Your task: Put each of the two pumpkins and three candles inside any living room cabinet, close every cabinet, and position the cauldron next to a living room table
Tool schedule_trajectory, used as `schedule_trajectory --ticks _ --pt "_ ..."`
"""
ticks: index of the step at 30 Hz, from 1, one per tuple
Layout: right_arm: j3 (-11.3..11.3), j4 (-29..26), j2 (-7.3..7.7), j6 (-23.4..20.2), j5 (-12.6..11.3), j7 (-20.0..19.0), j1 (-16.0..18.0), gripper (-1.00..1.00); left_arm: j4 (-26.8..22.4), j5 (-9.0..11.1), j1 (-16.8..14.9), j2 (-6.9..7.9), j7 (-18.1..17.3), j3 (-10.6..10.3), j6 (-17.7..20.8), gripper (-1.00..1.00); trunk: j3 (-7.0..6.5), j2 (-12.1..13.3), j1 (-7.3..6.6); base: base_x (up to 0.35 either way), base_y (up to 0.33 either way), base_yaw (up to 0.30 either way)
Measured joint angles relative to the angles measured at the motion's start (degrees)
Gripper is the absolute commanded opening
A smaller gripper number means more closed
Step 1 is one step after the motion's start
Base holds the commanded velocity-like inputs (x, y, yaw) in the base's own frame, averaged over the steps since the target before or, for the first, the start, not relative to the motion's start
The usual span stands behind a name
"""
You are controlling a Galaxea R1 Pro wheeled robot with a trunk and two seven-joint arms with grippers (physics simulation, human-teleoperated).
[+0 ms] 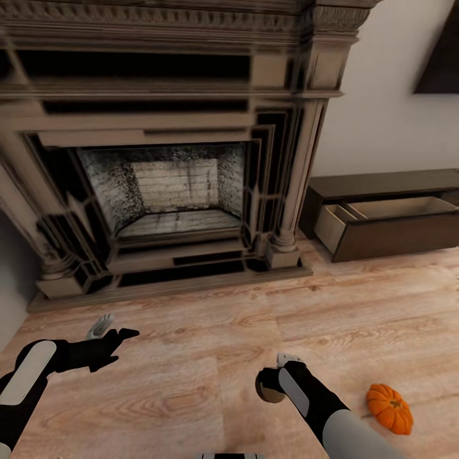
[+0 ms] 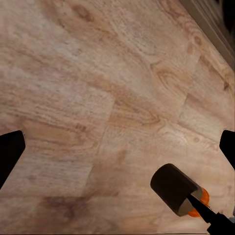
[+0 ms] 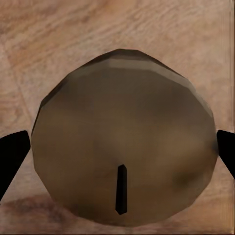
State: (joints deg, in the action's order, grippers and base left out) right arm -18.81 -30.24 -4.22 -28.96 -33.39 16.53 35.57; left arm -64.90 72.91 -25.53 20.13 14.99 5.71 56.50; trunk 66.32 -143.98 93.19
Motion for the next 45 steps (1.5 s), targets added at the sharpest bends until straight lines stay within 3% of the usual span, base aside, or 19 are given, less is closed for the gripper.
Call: schedule_trajectory --ticks 23,45 --pt "0.0 0.0 0.01 0.0 -0.1 -0.1 0.0 -1.0 0.0 -0.1 0.0 0.27 0.0 0.3 0.0 1.0 -5.1 0.3 -0.6 -0.325 -0.022 -0.266" --pt "0.0 0.1 -0.03 0.0 -0.1 -0.1 0.0 -1.0 0.1 -0.2 0.0 0.41 0.1 0.4 0.0 1.0 -9.98 0.6 -1.2 -0.014 -0.006 -0.289"
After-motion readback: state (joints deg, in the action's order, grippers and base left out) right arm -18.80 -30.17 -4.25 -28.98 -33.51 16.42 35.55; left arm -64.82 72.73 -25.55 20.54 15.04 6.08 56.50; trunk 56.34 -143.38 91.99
